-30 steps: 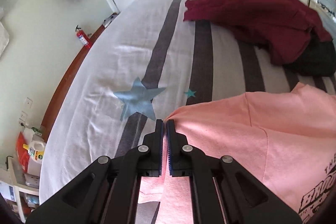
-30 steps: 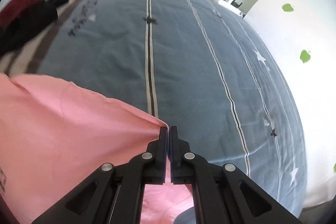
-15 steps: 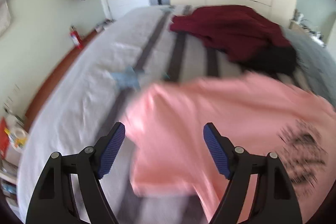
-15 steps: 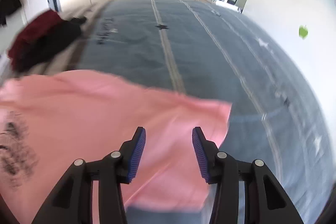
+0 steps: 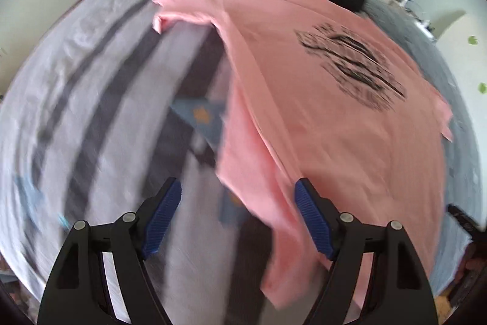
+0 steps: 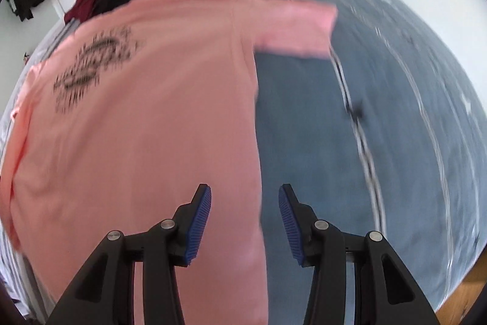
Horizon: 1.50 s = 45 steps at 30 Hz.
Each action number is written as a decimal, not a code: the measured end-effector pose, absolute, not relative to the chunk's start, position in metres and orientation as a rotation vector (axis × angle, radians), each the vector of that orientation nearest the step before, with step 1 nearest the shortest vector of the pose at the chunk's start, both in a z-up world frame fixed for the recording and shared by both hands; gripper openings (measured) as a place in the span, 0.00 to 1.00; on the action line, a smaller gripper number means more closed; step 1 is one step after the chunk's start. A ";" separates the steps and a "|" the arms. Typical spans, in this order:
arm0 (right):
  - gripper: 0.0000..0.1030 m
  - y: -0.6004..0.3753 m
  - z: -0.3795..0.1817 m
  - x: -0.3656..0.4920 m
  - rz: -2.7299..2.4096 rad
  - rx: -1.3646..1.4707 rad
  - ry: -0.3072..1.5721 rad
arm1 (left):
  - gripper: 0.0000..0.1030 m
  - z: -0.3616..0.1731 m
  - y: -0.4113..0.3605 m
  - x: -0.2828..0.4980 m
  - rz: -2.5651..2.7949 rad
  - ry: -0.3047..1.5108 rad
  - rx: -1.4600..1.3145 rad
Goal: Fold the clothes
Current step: 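Grasp the T-shirt hem with both grippers and pull it straight, then release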
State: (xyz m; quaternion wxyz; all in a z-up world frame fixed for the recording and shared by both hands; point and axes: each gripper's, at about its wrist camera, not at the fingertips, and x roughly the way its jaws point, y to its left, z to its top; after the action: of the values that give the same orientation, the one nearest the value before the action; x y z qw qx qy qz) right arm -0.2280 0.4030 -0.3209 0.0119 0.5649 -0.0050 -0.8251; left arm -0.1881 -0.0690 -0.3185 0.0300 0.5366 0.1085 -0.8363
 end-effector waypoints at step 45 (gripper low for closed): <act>0.20 0.445 -0.329 -0.143 -2.306 1.888 0.002 | 0.56 -0.354 -0.180 -0.099 -2.273 0.252 1.926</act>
State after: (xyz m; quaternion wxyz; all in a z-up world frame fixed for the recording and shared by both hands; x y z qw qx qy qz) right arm -0.1427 0.4447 -0.3286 0.0806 0.6314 0.0008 -0.7712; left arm -0.0990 -0.1803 -0.3539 0.0757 0.6424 0.0841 -0.7580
